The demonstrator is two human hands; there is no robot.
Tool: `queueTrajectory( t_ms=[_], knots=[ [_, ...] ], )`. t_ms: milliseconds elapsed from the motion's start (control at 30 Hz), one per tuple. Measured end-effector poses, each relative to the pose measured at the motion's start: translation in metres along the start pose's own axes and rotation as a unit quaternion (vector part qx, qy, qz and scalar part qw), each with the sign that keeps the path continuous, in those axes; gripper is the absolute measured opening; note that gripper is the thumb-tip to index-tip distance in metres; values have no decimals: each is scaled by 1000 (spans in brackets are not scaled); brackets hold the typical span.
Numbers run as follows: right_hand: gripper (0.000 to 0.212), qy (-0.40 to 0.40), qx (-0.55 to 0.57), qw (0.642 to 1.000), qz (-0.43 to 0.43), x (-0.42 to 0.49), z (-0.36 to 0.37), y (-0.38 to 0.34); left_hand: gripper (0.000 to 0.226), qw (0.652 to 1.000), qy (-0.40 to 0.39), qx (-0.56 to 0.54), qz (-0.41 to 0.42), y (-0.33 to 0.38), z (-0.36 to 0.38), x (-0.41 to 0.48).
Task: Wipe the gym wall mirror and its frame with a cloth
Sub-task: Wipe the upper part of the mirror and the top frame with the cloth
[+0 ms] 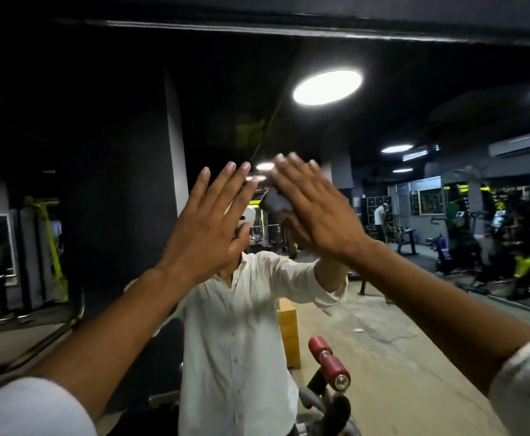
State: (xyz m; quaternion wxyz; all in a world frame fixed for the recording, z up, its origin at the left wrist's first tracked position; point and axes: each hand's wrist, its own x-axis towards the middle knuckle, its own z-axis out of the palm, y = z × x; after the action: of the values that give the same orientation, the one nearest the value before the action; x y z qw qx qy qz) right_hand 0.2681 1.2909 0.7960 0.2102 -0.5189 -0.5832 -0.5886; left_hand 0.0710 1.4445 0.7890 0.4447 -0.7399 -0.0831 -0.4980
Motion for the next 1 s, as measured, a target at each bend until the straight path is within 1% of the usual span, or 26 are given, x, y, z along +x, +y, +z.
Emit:
queueTrajectory(
  t_ms=[33, 100, 133, 167, 200, 267, 300, 333, 367, 400, 467, 500, 533, 567, 600, 667, 700, 733, 767, 833, 867, 900, 933, 1000],
  knots=[
    [64, 33, 8, 998, 56, 5, -2, 10, 73, 1000, 2, 4, -1, 0, 1, -1],
    [62, 98, 29, 978, 181, 13, -3, 16, 72, 1000, 3, 7, -5, 1, 2, -1],
    [61, 113, 37, 969, 216, 15, -1, 10, 72, 1000, 5, 4, -9, 2, 2, -2],
    [62, 112, 44, 967, 223, 15, 2, 3, 71, 1000, 10, 1, -15, 3, 2, -2],
    [63, 93, 45, 974, 201, 13, 5, -4, 70, 1000, 19, -4, -23, 5, 1, 0],
    [64, 37, 36, 994, 91, 2, 8, -9, 62, 998, 45, -16, -49, 12, -2, 8],
    [64, 14, 26, 999, 36, -3, 6, -2, 55, 996, 61, -22, -62, 15, -4, 14],
    [64, 8, 15, 1000, 8, -3, 4, 10, 49, 995, 73, -23, -71, 19, -5, 20],
    [63, 21, 8, 1000, 16, 0, 2, 23, 48, 994, 74, -20, -73, 23, -4, 25],
    [63, 47, 9, 997, 57, 4, -2, 35, 52, 996, 63, -12, -68, 27, -2, 29],
    [61, 104, 21, 981, 164, 11, -8, 54, 67, 998, 32, 0, -53, 36, 6, 30],
    [60, 120, 27, 972, 201, 12, -8, 56, 71, 999, 22, 3, -47, 37, 10, 28],
    [60, 123, 34, 968, 216, 10, -7, 53, 73, 999, 17, 6, -41, 38, 13, 27],
    [61, 113, 39, 971, 207, 6, -4, 47, 73, 999, 14, 10, -36, 37, 14, 26],
    [63, 90, 40, 980, 171, -2, -1, 40, 73, 999, 11, 15, -34, 37, 15, 26],
    [64, 33, 26, 997, 58, -23, 4, 34, 73, 999, 3, 26, -37, 41, 15, 22],
    [64, 18, 16, 1000, 19, -32, 4, 37, 73, 999, -1, 29, -38, 44, 16, 19],
    [63, 23, 10, 1000, 13, -36, 3, 43, 74, 999, -5, 33, -37, 49, 16, 15],
    [62, 44, 12, 998, 41, -39, 3, 47, 74, 999, -7, 36, -35, 53, 17, 12],
    [61, 92, 46, 985, 139, -45, 3, 42, 72, 999, -9, 36, -28, 63, 17, 4],
    [61, 104, 66, 978, 171, -51, 6, 31, 69, 999, -9, 35, -27, 68, 17, -1],
    [61, 104, 80, 975, 179, -61, 10, 17, 68, 999, -10, 32, -26, 74, 18, -6],
    [62, 88, 90, 978, 164, -77, 15, 1, 66, 999, -12, 27, -23, 82, 19, -13],
    [64, 37, 120, 988, 93, -121, 25, -28, 63, 1000, -13, 10, -9, 102, 20, -30]
  ],
)
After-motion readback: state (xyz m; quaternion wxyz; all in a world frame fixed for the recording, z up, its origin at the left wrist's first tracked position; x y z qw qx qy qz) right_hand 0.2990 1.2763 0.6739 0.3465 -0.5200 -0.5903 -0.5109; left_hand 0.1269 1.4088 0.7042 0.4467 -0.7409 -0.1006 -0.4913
